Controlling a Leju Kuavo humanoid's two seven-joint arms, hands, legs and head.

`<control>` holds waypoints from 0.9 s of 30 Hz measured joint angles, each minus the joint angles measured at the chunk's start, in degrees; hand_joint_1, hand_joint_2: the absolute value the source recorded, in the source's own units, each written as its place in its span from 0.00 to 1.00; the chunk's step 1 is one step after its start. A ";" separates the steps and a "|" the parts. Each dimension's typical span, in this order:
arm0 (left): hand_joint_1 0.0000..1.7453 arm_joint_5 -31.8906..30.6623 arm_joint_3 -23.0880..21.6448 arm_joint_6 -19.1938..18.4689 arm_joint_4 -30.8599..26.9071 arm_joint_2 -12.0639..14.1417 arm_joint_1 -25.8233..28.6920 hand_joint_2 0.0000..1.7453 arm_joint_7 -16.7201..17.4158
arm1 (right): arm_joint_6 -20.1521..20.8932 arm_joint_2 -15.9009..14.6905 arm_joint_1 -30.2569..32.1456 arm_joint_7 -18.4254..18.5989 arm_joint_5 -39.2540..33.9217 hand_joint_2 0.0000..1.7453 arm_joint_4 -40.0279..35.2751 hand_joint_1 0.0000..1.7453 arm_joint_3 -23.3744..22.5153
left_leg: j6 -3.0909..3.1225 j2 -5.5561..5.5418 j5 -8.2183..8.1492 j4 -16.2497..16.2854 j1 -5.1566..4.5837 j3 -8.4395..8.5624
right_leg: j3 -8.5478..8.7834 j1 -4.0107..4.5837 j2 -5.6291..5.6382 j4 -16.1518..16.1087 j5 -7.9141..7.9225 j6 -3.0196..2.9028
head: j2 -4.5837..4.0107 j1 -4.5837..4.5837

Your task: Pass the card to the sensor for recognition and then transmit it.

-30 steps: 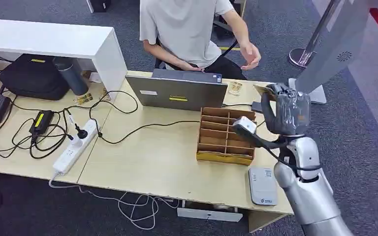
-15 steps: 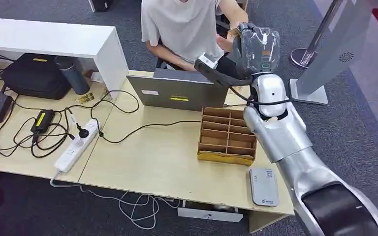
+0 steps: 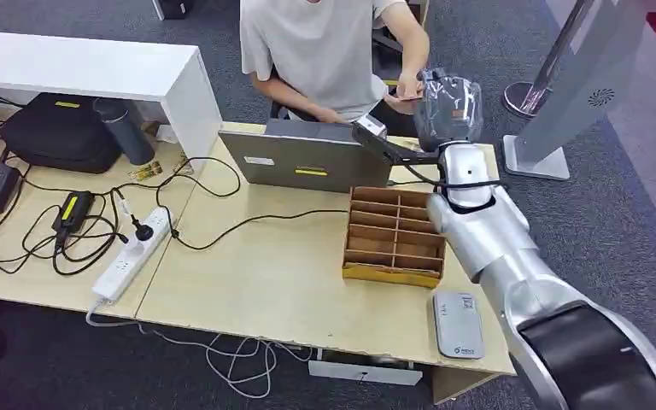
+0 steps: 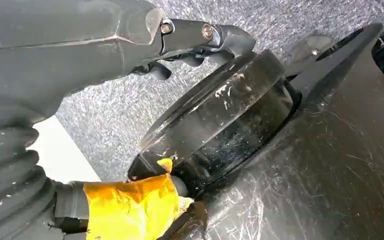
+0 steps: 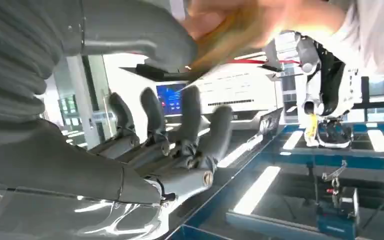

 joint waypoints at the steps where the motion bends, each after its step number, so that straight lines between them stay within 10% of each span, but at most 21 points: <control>1: 0.00 0.15 0.02 -0.11 0.15 -0.04 0.00 1.00 -0.06 | -0.48 0.00 0.10 -0.41 0.13 1.00 0.22 0.00 -0.02 | 0.00 0.00 0.00 -0.02 0.00 0.00 | 0.00 0.00 0.00 0.00 0.00 0.00 | 0.00 -0.02; 10: 0.00 0.55 0.02 1.23 0.55 -0.31 0.65 1.00 -1.03 | -5.22 -0.68 6.39 -5.86 -1.14 1.00 -4.25 0.00 -0.33 | 0.00 0.03 0.00 -0.04 0.00 0.01 | 0.00 0.00 0.01 -0.01 -0.01 -0.01 | 0.00 0.02; 27: 0.00 8.33 -1.55 17.40 -13.19 3.43 4.54 1.00 -2.78 | -6.66 -11.08 33.39 -12.22 -8.04 1.00 -39.35 0.00 -2.19 | -0.02 0.11 -0.06 -0.06 0.09 -0.13 | -0.14 0.07 0.01 -0.05 -0.05 0.01 | 0.00 0.00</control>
